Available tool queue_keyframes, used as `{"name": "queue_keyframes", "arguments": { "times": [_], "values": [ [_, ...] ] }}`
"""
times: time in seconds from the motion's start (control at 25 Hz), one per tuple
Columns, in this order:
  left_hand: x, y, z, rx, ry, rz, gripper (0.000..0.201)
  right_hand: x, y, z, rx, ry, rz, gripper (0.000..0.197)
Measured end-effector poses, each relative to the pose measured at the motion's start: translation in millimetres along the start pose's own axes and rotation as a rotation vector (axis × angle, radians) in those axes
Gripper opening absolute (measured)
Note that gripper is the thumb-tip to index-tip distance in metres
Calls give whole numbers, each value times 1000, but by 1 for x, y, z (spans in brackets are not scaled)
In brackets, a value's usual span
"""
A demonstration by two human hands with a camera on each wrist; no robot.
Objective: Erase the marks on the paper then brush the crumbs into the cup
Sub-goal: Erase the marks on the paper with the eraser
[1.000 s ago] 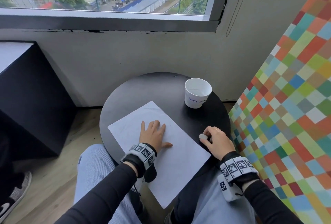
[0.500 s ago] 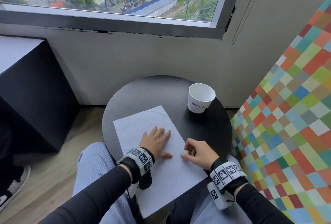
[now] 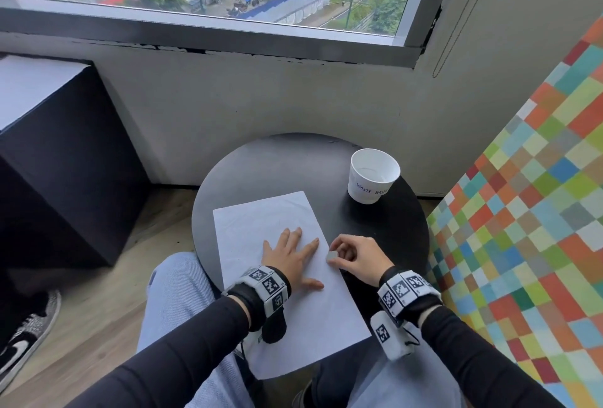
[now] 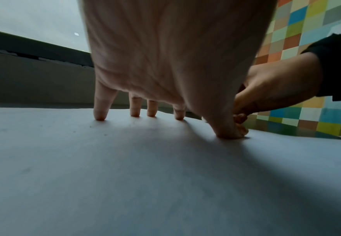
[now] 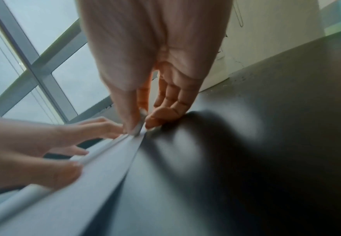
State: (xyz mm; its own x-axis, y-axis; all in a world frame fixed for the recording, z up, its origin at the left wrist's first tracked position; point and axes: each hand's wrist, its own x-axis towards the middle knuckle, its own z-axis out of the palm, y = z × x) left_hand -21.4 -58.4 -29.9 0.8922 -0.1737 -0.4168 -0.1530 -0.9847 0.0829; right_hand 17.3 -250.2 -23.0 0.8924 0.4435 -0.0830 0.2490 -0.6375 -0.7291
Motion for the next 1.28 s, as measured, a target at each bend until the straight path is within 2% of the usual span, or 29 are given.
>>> {"name": "queue_keyframes", "arguments": {
  "times": [0.12, 0.28, 0.4, 0.56, 0.72, 0.84, 1.0, 1.16, 1.28],
  "values": [
    [-1, 2, -2, 14, -15, -9, 97, -1, -1, 1, -16, -60, -5, 9],
    [-1, 3, -3, 9, -27, -8, 97, 2, -6, 6, -27, 33, 42, 7],
    [-2, 4, -3, 26, -35, -14, 97, -1, -8, 5, -52, -77, 24, 8],
    [-1, 5, -4, 28, -40, -14, 96, 6, -10, 3, -63, 32, 63, 6],
    [-2, 5, -3, 20, -60, -23, 96, 3, -9, 3, -88, -114, 19, 9],
    [-1, 7, -3, 27, -53, -32, 95, 6, -10, 4, -140, 7, 28, 6],
    [-3, 8, -5, 27, -75, -34, 96, 3, -8, 1, -103, -142, 24, 9],
    [-2, 8, -6, 30, -76, -26, 97, 4, -8, 3, -120, 1, 39, 8],
    [-5, 7, -7, 32, -89, -22, 97, 4, -8, 1, -47, -151, 43, 9]
  ]
}}
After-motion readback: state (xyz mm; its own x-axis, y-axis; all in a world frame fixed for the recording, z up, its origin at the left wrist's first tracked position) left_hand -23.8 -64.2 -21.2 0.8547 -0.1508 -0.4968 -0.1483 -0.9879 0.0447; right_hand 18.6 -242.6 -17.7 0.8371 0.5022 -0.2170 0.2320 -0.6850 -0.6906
